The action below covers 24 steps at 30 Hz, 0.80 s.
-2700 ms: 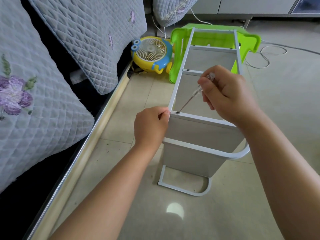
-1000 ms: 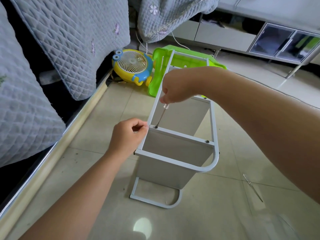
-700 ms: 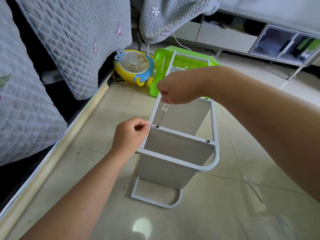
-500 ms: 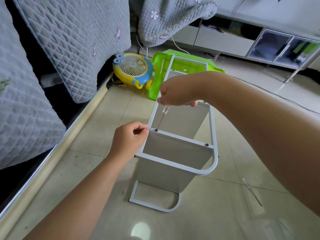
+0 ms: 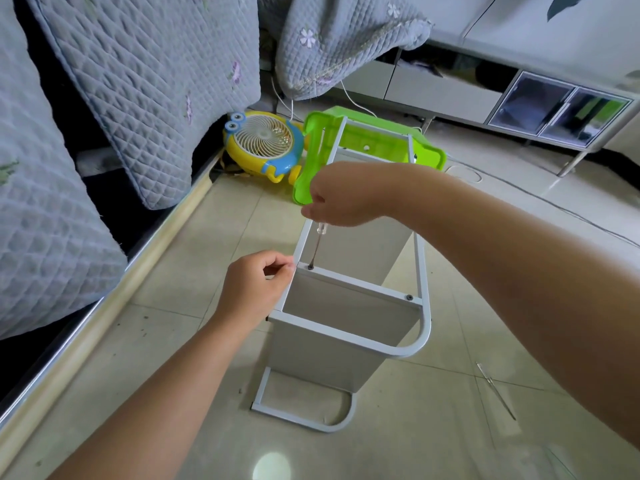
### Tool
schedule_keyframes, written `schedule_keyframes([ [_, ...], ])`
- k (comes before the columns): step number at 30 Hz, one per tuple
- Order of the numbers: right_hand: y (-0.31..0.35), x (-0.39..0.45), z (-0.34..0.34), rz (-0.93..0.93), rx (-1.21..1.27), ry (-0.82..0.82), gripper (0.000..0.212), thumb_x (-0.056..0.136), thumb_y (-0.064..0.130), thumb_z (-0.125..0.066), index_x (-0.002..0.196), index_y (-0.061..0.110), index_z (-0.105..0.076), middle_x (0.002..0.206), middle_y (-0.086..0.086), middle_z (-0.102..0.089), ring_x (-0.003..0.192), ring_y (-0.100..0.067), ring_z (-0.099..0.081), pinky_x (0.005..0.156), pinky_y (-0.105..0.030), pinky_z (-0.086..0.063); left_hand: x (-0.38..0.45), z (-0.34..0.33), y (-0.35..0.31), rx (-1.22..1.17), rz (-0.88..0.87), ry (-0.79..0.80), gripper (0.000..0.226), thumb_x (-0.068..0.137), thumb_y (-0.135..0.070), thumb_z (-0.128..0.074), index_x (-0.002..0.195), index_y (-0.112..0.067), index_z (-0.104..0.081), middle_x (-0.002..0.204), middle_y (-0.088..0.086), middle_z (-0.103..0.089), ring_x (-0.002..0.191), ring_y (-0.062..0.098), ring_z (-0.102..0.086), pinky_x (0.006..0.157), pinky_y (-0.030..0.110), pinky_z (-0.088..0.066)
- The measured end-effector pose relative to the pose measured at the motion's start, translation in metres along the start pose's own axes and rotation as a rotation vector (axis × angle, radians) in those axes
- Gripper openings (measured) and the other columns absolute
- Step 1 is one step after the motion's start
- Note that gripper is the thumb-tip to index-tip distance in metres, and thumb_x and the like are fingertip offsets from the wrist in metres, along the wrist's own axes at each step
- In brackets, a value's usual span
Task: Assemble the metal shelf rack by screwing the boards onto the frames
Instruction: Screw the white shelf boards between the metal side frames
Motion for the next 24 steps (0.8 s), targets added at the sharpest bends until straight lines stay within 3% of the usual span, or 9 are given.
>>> schedule_keyframes([
  [2,0.001,-0.007,0.001,0.014,-0.014,0.040,0.021,0.095,0.032,-0.041,0.090,0.013,-0.033,0.082,-0.001,-0.040,0.082,-0.021,-0.041,0.056,-0.027,-0.031,0.001,0.000,0.001,-0.012,0.003,0.002,0.013,0.085,-0.003,-0.061,0.091,0.000,-0.072,0.085,-0.006,-0.065,0.071,-0.004,-0.057,0.069,-0.001,-0.040],
  [6,0.000,-0.013,0.003,0.042,-0.090,0.056,0.010,0.097,0.021,-0.039,0.096,0.014,-0.032,0.072,0.003,-0.034,0.075,-0.020,-0.040,0.050,-0.023,-0.025,0.003,0.000,0.002,-0.028,0.006,0.032,0.013,0.084,-0.004,-0.062,0.092,-0.003,-0.072,0.083,-0.008,-0.063,0.067,-0.018,-0.056,0.068,-0.002,-0.039],
  [9,0.000,-0.009,0.003,0.059,-0.165,-0.030,0.021,0.098,0.024,-0.038,0.104,0.008,-0.050,0.089,-0.004,-0.049,0.089,-0.024,-0.050,0.062,-0.020,-0.027,0.002,0.000,0.002,-0.036,0.012,0.042,0.013,0.085,-0.005,-0.062,0.094,-0.003,-0.071,0.086,-0.006,-0.064,0.073,-0.007,-0.056,0.069,-0.003,-0.038],
  [12,-0.004,-0.002,-0.005,0.014,-0.161,-0.085,0.024,0.099,0.026,-0.032,0.082,0.012,-0.044,0.084,-0.006,-0.052,0.087,-0.025,-0.047,0.071,-0.029,-0.034,0.000,0.001,0.003,-0.046,0.015,0.039,0.013,0.085,-0.005,-0.062,0.095,-0.003,-0.071,0.088,-0.006,-0.065,0.076,-0.006,-0.056,0.070,-0.003,-0.038],
  [14,-0.008,-0.003,-0.008,-0.034,-0.151,-0.061,0.030,0.099,0.032,-0.030,0.080,0.013,-0.043,0.076,-0.003,-0.044,0.086,-0.024,-0.044,0.075,-0.032,-0.038,0.000,0.001,0.004,-0.047,0.011,0.034,0.014,0.085,-0.004,-0.061,0.095,-0.002,-0.071,0.086,-0.007,-0.063,0.076,-0.009,-0.055,0.070,-0.003,-0.039],
  [18,0.000,-0.012,-0.004,0.061,-0.229,-0.026,0.033,0.095,0.035,-0.037,0.108,0.009,-0.053,0.092,-0.005,-0.048,0.089,-0.023,-0.046,0.071,-0.029,-0.035,0.001,0.000,0.003,-0.047,0.012,0.025,0.014,0.085,-0.005,-0.061,0.094,-0.002,-0.071,0.086,-0.007,-0.064,0.072,-0.009,-0.057,0.069,-0.005,-0.038],
  [20,0.004,-0.013,-0.004,0.141,-0.298,-0.021,0.027,0.095,0.027,-0.039,0.111,0.010,-0.052,0.106,-0.007,-0.054,0.098,-0.025,-0.052,0.072,-0.030,-0.036,0.001,0.000,0.004,-0.035,0.001,0.022,0.014,0.086,-0.005,-0.061,0.095,-0.002,-0.071,0.089,-0.005,-0.065,0.077,0.000,-0.059,0.069,-0.005,-0.038],
  [22,0.004,-0.011,-0.004,0.171,-0.346,-0.011,0.027,0.097,0.026,-0.037,0.110,0.009,-0.053,0.091,-0.006,-0.053,0.092,-0.027,-0.051,0.070,-0.029,-0.035,-0.001,0.001,0.004,-0.029,-0.003,0.011,0.015,0.085,-0.004,-0.061,0.096,-0.001,-0.071,0.089,-0.005,-0.065,0.081,0.007,-0.060,0.069,-0.005,-0.038],
  [24,0.001,-0.008,-0.003,0.140,-0.344,-0.006,0.033,0.099,0.028,-0.035,0.105,0.005,-0.057,0.070,-0.002,-0.040,0.081,-0.024,-0.044,0.069,-0.029,-0.034,-0.002,0.001,0.003,-0.034,-0.008,0.006,0.015,0.085,-0.003,-0.061,0.096,-0.001,-0.071,0.088,-0.006,-0.064,0.077,-0.001,-0.059,0.069,-0.005,-0.038],
])
Point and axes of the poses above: each hand's wrist, its own x-axis towards the middle knuckle, its own z-axis out of the back of the hand, y = z × x, the point moved 4 cm from there along x, towards the middle knuckle
